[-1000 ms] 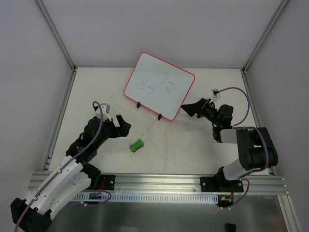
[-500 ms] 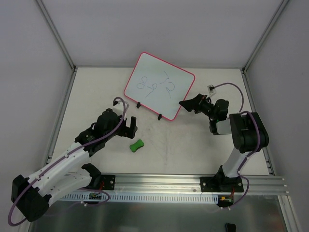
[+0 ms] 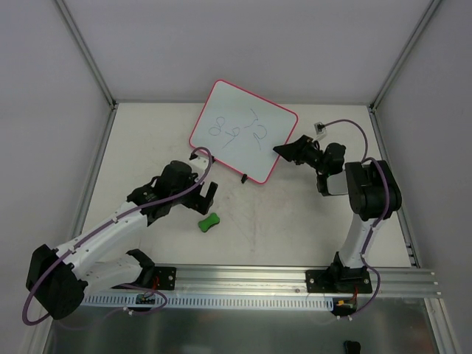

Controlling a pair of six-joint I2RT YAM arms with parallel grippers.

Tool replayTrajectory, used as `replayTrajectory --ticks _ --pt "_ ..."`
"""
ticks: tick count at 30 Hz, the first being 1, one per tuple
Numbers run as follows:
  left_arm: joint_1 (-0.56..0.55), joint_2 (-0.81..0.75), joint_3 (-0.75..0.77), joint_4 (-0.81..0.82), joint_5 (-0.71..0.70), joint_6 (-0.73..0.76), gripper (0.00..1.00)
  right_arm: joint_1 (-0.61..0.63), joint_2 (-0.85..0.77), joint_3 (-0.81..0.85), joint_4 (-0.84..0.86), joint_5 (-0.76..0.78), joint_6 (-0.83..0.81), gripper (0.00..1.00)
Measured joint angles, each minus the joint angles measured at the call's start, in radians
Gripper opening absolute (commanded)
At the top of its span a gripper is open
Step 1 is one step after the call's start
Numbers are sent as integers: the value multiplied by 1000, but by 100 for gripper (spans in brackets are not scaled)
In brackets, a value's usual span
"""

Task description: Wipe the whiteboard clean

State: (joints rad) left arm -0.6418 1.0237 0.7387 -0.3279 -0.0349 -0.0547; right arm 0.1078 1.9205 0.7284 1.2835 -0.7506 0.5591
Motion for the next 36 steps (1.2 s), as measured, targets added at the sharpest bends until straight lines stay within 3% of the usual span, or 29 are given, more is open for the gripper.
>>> replayTrajectory --ticks 8,10,21,26,32,36 --pt "-40 41 1 -28 8 58 99 0 52 57 2 -12 23 55" --pt "-53 79 7 -44 6 79 99 0 59 64 1 -14 27 48" --pt "-70 210 11 -80 -29 156 99 1 75 68 3 -17 36 47" --pt "-101 236 11 -81 29 198 99 6 77 69 4 -17 36 45" --pt "-169 272 11 -82 59 232 99 11 91 69 3 -21 36 37" --pt "-169 304 11 -82 61 241 94 12 92 69 5 -24 35 32"
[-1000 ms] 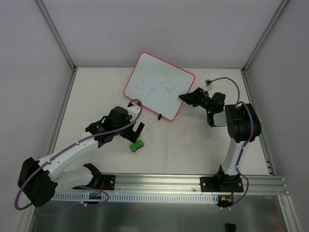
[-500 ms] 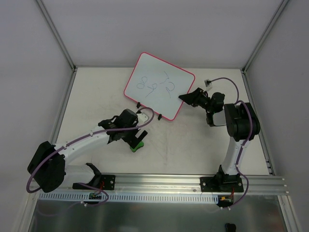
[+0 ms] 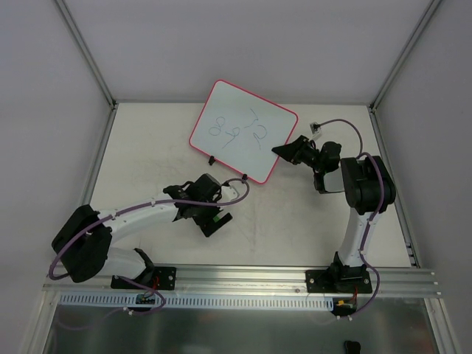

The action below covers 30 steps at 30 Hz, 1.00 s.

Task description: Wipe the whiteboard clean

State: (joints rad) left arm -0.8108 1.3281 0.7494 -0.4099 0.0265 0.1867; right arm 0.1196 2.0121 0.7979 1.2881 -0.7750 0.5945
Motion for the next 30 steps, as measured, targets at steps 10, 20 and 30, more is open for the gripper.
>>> replayTrajectory --ticks 10,20,30 --pt "0 104 2 -1 1 10 82 3 0 6 4 -16 3 18" --pt "0 139 35 -8 17 11 66 5 0 13 11 -34 15 8" --pt "0 153 51 -10 21 11 55 6 0 17 11 -38 17 8"
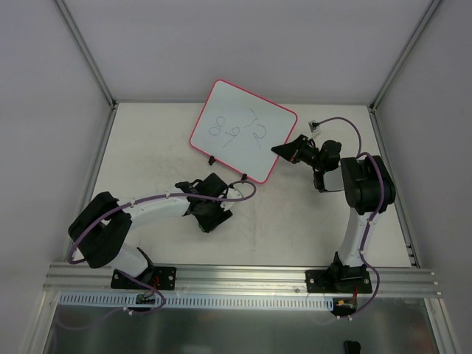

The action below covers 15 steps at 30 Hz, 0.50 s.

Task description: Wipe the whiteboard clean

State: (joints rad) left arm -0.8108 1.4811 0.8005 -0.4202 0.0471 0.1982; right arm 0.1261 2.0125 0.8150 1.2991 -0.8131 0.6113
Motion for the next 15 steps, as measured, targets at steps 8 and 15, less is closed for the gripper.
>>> replayTrajectory --ticks 8,15 --pt "0 40 10 -6 0 0 48 0 0 0 1 -2 1 7" --pt "0 43 14 -5 0 -3 36 0 1 0 3 -3 2 7"
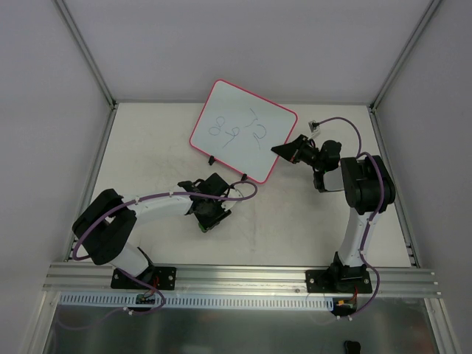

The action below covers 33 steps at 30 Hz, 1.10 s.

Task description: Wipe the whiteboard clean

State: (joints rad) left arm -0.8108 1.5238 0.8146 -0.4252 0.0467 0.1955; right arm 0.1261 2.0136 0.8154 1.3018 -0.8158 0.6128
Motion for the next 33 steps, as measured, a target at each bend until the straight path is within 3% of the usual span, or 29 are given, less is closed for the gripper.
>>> replayTrajectory --ticks 11,15,26,33 --pt "0 0 2 0 -2 -2 19 0 4 0 4 0 1 7" --pt "1 -18 4 -2 -3 -6 0 0 4 0 4 0 1 7" --pt "59 -147 113 -6 -31 -47 0 0 10 10 8 -8 4 3" --pt "256 -112 241 -2 22 -126 0 0 10 10 8 -9 4 4"
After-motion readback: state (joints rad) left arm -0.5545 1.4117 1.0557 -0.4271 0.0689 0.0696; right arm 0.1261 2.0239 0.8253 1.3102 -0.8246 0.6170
